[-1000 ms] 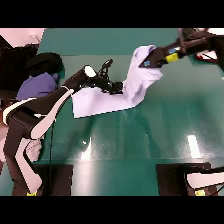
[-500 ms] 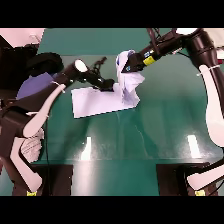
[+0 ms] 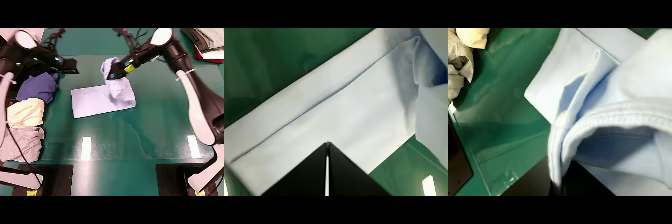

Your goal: Fold the shirts.

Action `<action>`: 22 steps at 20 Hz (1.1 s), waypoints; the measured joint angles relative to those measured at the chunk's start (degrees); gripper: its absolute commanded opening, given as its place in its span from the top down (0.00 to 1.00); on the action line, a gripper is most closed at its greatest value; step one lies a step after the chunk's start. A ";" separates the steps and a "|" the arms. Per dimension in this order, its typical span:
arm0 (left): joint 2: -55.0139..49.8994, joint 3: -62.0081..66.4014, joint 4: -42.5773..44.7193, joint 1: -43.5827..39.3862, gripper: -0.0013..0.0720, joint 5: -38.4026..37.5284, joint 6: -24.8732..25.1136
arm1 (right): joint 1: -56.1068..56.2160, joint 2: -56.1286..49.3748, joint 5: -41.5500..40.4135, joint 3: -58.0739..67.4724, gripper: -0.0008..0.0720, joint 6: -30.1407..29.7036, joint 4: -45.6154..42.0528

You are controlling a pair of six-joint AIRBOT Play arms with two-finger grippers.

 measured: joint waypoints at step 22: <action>5.92 -3.82 1.88 2.62 0.95 -8.37 1.57 | -14.01 6.88 -10.58 -31.26 0.05 -9.42 4.22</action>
